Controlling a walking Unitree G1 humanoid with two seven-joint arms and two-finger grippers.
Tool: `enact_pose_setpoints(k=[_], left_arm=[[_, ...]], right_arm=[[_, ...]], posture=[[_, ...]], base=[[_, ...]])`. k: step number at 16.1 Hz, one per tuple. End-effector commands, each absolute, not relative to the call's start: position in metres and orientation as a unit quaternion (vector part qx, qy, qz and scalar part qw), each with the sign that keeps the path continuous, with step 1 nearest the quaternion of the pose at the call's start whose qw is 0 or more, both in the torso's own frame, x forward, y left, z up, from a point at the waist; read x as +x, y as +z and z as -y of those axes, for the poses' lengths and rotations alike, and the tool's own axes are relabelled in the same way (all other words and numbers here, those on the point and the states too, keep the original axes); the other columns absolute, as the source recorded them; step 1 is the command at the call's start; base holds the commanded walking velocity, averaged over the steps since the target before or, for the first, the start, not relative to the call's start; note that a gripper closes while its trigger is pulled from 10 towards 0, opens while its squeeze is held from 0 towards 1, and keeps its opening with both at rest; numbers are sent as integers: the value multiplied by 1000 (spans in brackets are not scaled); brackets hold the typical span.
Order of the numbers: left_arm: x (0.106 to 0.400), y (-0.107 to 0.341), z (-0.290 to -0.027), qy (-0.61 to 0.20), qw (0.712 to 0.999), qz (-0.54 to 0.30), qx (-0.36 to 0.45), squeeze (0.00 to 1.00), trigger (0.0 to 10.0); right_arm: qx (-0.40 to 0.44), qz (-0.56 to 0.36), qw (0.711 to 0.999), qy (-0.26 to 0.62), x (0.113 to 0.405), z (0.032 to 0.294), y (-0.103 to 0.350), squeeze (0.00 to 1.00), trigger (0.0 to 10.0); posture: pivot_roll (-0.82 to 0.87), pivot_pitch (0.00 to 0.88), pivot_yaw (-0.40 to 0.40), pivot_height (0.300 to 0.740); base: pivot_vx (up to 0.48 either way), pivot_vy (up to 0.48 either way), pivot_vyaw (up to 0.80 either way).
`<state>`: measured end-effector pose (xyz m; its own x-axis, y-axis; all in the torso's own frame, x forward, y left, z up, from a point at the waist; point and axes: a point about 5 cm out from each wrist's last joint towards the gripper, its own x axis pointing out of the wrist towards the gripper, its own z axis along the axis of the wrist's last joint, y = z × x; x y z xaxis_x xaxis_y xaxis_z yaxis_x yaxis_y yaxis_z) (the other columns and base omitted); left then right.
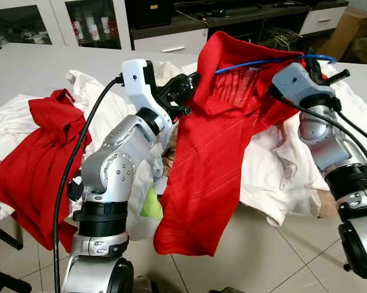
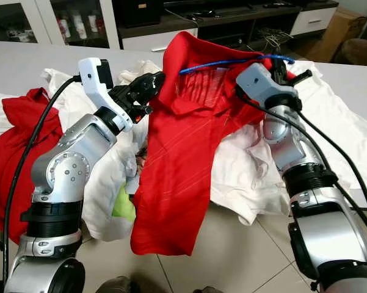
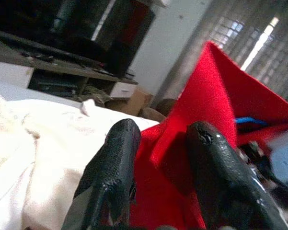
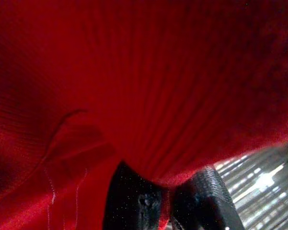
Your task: Hang hanger
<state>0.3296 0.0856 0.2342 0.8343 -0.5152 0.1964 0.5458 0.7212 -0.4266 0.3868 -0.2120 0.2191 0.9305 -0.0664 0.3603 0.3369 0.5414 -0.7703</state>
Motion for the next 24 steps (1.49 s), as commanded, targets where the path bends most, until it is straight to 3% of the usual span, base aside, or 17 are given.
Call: enact_pose_setpoints(k=[1,2,4,12,13,14,18,19,24], left_arm=[[328,235,-87,-281,926,29,-251,522,10000],[327,237,-87,-282,924,33,-257,0,10000],[321,246,-85,-314,911,54,-261,0,10000],[323,230,-78,-310,920,21,-239,0,10000],[322,229,-77,-318,920,19,-230,75,10000],[320,230,-75,-329,915,23,-234,1000,10000],[318,226,-70,-324,917,12,-233,1000,10000],[319,224,-70,-323,917,10,-233,0,10000],[317,224,-66,-327,918,11,-223,0,10000]], right_arm=[[-441,149,873,-147,386,220,226,0,0],[-439,145,874,-153,386,222,225,0,0],[-432,137,877,-159,386,225,222,0,0],[-419,158,882,-143,385,212,223,0,0],[-416,161,884,-142,384,210,223,0,0],[-412,164,885,-139,383,208,222,0,0],[-408,166,888,-130,382,203,221,0,0],[-407,168,888,-129,382,201,221,0,0],[-409,166,888,-126,382,201,220,0,0]], posture=[[104,0,-9,740],[105,0,-9,740],[108,0,-11,740],[102,0,10,740],[109,0,13,740],[111,0,14,740],[121,0,0,740],[122,0,-3,740],[118,0,-16,740]], base=[[0,0,0],[0,0,0],[0,0,0],[0,0,0],[0,0,0],[0,0,0],[0,0,0],[0,0,0],[0,0,0]])
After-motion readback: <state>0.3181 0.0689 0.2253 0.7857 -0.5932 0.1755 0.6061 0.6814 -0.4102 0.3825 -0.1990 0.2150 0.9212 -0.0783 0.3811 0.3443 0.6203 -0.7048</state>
